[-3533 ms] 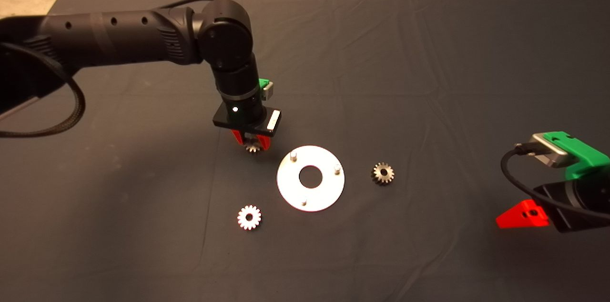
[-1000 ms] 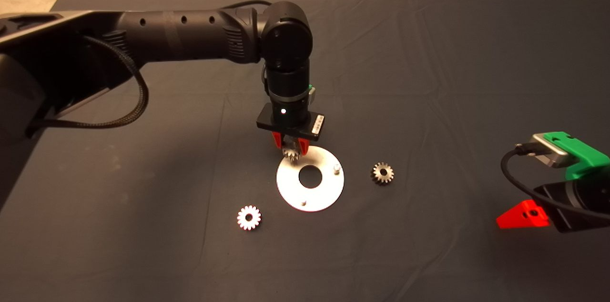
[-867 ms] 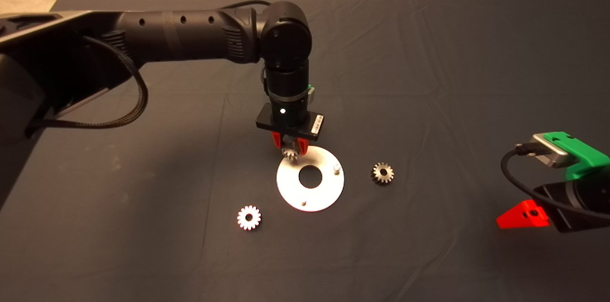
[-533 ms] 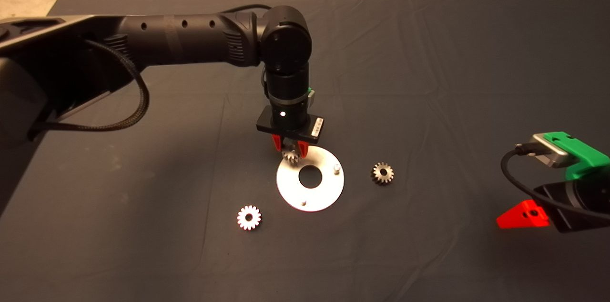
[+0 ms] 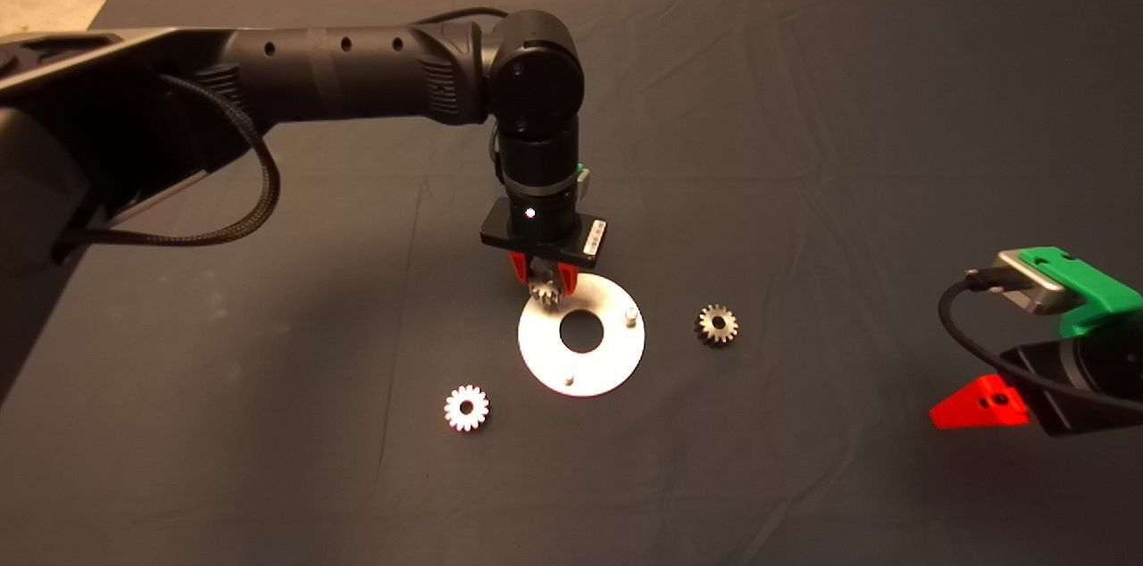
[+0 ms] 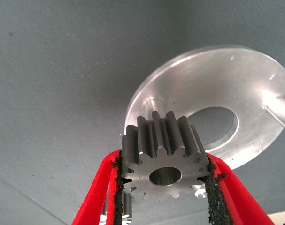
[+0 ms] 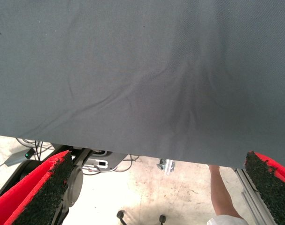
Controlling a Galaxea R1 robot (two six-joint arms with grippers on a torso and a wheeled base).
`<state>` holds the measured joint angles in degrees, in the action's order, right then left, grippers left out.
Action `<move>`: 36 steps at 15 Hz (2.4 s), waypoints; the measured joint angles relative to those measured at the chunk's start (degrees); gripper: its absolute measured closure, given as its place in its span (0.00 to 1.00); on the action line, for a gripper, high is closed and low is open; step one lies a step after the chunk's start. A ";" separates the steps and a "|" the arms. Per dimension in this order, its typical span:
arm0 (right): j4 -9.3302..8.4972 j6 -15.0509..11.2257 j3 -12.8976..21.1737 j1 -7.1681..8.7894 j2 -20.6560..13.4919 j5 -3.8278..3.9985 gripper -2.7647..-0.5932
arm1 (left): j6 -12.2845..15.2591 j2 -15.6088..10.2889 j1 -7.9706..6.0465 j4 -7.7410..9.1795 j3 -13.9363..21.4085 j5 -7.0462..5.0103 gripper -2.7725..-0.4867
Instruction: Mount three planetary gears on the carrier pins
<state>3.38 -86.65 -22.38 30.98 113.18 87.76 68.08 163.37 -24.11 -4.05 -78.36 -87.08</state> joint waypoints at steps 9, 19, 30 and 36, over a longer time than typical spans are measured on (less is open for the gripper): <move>0.00 0.00 0.00 0.00 0.02 0.00 0.01 | 0.00 0.02 0.17 -0.05 -0.30 0.00 0.81; 0.00 0.02 0.00 0.00 0.02 0.00 0.01 | 0.05 0.00 1.08 -0.09 -0.30 0.01 0.81; 0.00 0.02 0.00 0.00 0.04 0.00 0.01 | -0.93 0.17 1.07 -0.20 -1.71 0.26 0.81; 0.01 0.01 0.00 0.00 0.04 -0.02 0.01 | -1.06 0.48 1.10 -0.22 -2.09 0.12 0.81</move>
<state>3.39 -86.64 -22.38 30.98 113.23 87.74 67.02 163.84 -23.02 -4.27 -80.45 -86.96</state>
